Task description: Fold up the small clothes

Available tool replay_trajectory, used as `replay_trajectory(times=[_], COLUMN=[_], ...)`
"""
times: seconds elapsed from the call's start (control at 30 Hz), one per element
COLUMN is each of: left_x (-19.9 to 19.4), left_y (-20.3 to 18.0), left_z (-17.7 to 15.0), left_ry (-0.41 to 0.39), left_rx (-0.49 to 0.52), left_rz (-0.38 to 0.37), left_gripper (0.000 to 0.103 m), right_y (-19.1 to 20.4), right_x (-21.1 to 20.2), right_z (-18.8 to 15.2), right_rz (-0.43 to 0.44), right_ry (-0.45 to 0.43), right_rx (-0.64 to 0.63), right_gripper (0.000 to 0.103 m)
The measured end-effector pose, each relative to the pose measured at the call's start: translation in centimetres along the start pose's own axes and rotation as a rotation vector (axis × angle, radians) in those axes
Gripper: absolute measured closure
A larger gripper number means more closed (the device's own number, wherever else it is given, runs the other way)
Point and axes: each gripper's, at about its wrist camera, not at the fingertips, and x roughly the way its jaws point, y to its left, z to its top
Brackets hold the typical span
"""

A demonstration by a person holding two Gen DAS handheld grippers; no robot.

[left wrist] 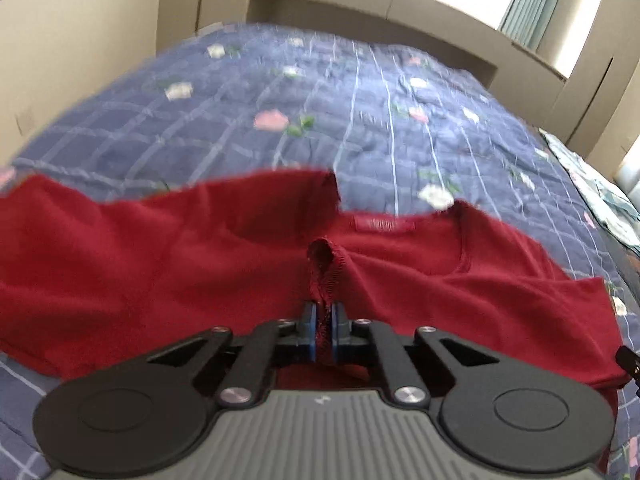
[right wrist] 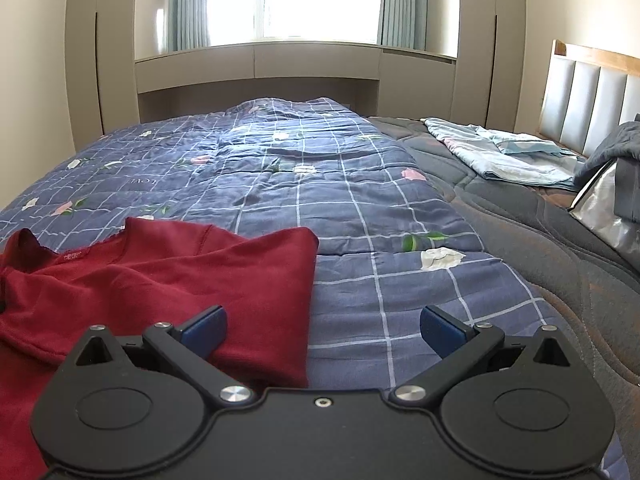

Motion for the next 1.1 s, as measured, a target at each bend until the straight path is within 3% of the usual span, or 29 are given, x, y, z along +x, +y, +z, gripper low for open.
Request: replay_trajectory(times=[0.13, 0.27, 0.33, 0.4, 0.6, 0.63, 0.7, 0.73, 0.77, 0.9, 1.1], left_x=[-1.1, 0.4, 1.1, 1.4, 1.0, 0.7, -0.1, -0.5, -1.1, -3.5, -7.3], left_y=[0.6, 1.4, 1.4, 1.2, 1.3, 1.6, 2.0, 2.2, 2.4, 3.4, 8.0], left_z=[0.4, 0.1, -0.5, -0.8, -0.9, -0.8, -0.6, -0.6, -0.5, -0.5, -1.2], left_ry=[-0.054, -0.008, 0.006, -0.004, -0.005, -0.006, -0.014, -0.022, -0.039, -0.078, -0.114], left_rx=[-0.010, -0.018, -0.009, 0.008, 0.010, -0.007, -0.038, -0.053, -0.071, -0.112, -0.204], left_rz=[0.051, 0.063, 0.082, 0.094, 0.077, 0.068, 0.052, 0.052, 0.055, 0.059, 0.175], left_gripper=[0.097, 0.096, 0.096, 0.096, 0.090, 0.082, 0.053, 0.028, 0.014, 0.001, 0.000], right_y=[0.2, 0.4, 0.7, 1.3, 1.5, 1.5, 1.8, 1.9, 2.0, 3.1, 7.7], right_x=[0.3, 1.7, 3.2, 4.6, 5.4, 5.1, 4.1, 3.4, 2.6, -0.4, -4.3], right_z=[0.3, 0.9, 1.1, 0.9, 0.4, 0.6, 0.9, 1.0, 1.1, 1.2, 1.2], right_rz=[-0.005, -0.037, -0.037, -0.062, -0.069, -0.068, -0.069, -0.060, -0.048, 0.016, 0.145], right_ry=[-0.010, -0.019, 0.017, 0.060, 0.055, 0.047, 0.023, 0.009, -0.003, -0.019, -0.025], right_rx=[-0.029, -0.030, -0.040, -0.081, -0.136, -0.139, -0.152, -0.154, -0.150, -0.135, -0.185], right_gripper=[0.001, 0.001, 0.001, 0.001, 0.001, 0.001, 0.001, 0.001, 0.001, 0.001, 0.001])
